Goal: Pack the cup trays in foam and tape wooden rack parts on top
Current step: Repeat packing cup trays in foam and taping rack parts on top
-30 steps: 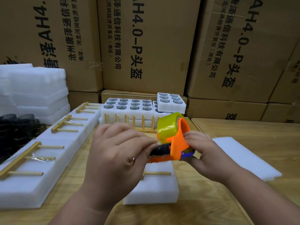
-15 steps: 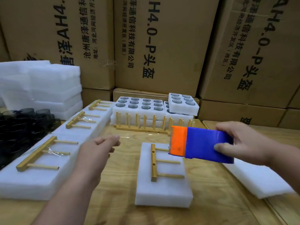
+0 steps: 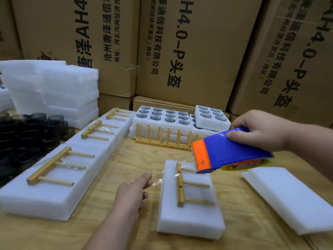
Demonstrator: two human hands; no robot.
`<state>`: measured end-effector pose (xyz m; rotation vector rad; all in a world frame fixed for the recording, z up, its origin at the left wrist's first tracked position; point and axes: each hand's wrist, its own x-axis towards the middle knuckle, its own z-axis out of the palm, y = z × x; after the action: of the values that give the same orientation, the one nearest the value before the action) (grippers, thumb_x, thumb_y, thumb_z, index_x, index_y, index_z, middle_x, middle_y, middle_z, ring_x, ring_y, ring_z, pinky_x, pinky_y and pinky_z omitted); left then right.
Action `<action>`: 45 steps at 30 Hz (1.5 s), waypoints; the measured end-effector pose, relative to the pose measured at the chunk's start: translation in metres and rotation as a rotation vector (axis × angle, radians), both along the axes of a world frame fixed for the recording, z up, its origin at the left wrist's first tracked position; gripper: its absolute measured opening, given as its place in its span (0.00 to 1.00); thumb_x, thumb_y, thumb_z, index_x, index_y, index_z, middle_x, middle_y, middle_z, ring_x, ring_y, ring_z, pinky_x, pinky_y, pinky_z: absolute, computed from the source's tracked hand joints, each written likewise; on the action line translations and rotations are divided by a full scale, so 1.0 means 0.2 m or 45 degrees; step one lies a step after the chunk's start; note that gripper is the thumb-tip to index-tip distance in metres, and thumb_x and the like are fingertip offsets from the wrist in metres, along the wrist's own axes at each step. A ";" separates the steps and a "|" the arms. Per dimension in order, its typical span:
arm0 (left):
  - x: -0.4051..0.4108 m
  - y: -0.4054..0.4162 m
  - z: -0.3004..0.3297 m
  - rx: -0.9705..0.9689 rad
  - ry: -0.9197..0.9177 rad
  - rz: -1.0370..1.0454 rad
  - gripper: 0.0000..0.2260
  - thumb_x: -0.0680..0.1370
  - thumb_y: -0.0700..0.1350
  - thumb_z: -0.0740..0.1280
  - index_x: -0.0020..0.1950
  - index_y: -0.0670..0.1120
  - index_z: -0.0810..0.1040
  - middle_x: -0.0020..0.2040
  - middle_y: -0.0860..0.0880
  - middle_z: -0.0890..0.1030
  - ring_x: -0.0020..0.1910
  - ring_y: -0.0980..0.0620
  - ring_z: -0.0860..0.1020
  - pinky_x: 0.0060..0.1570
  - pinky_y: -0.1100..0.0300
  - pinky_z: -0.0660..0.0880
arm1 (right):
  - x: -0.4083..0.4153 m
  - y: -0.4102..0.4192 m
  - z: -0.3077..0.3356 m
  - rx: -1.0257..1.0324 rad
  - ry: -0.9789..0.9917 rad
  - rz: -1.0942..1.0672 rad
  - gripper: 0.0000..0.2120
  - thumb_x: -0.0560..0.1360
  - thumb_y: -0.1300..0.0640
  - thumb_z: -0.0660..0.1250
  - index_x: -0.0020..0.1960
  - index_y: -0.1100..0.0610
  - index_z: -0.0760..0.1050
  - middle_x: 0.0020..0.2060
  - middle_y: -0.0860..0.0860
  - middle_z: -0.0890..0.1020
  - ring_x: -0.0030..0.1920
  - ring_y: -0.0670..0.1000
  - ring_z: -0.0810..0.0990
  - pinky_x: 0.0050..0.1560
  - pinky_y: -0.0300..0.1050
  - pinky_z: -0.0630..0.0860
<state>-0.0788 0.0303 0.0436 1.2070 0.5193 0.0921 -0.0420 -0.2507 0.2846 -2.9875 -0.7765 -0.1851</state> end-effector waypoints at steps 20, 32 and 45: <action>0.03 -0.08 -0.10 0.646 0.146 -0.095 0.21 0.76 0.52 0.71 0.26 0.43 0.78 0.23 0.46 0.79 0.18 0.50 0.75 0.20 0.65 0.66 | 0.18 0.35 0.12 -0.240 0.127 0.074 0.19 0.78 0.39 0.63 0.32 0.49 0.75 0.27 0.37 0.78 0.29 0.38 0.76 0.32 0.41 0.68; 0.00 -0.13 -0.08 0.991 0.156 -0.015 0.15 0.69 0.57 0.72 0.54 0.54 0.77 0.35 0.54 0.82 0.34 0.56 0.80 0.32 0.62 0.70 | 0.19 0.22 0.04 -0.235 0.144 0.037 0.21 0.77 0.38 0.62 0.34 0.51 0.76 0.26 0.42 0.78 0.28 0.42 0.75 0.31 0.39 0.67; -0.01 -0.12 -0.11 0.927 0.053 -0.101 0.06 0.72 0.48 0.73 0.46 0.53 0.78 0.32 0.57 0.83 0.32 0.58 0.81 0.30 0.64 0.72 | 0.22 -0.11 -0.35 0.081 0.358 -0.076 0.21 0.78 0.38 0.66 0.31 0.49 0.76 0.26 0.43 0.79 0.28 0.42 0.75 0.32 0.39 0.69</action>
<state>-0.0800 0.0061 0.0217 1.9415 0.4865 0.1999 0.0012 -0.2733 0.2153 -2.8881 -0.6380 0.2007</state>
